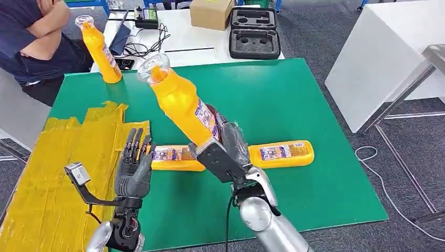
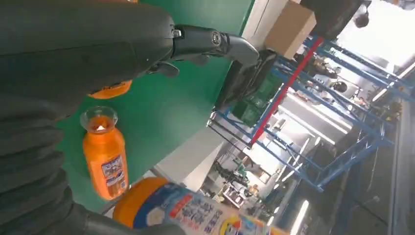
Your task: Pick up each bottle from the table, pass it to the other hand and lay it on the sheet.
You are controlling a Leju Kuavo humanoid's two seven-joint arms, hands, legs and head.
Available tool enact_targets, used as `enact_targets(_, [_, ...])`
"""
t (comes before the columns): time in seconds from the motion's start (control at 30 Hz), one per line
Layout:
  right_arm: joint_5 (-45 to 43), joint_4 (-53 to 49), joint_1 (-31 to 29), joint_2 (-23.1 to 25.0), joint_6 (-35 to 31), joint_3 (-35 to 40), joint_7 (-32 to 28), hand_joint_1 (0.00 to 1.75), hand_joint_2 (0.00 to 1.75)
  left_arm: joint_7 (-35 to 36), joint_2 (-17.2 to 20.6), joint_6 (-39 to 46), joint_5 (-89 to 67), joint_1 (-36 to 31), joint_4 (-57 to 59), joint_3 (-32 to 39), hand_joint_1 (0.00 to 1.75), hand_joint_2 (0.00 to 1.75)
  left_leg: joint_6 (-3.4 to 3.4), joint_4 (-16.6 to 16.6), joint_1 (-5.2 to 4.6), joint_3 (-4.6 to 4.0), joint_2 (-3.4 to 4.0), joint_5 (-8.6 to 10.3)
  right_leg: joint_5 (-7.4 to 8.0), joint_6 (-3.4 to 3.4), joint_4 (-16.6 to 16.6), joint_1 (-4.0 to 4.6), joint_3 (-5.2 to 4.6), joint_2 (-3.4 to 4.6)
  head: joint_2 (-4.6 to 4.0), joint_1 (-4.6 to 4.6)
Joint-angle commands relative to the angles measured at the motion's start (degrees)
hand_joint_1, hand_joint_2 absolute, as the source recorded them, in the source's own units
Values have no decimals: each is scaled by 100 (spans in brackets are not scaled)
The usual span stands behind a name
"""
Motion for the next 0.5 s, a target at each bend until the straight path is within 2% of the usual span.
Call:
enact_targets(0.03, [637,1983,-851,572,52,688,262,175,175,-9,246,108,200,-509,492,-465,0,175,-6,-4,1,11,9,-2,1,-8,-2,1,6,12,0,2])
enact_targets(0.2, [681,2447,-723,710,301,1102,350,175,175,-46,210,119,192,-360,266,-284,0,175,-12,-8,5,30,7,-11,-7,-14,-7,8,23,12,0,0])
enact_targets(0.5, [516,2906,-698,837,757,1260,465,175,175,-143,124,289,10,-419,47,28,0,175,-8,1,10,12,-4,-10,-8,-13,-2,10,9,1,0,4])
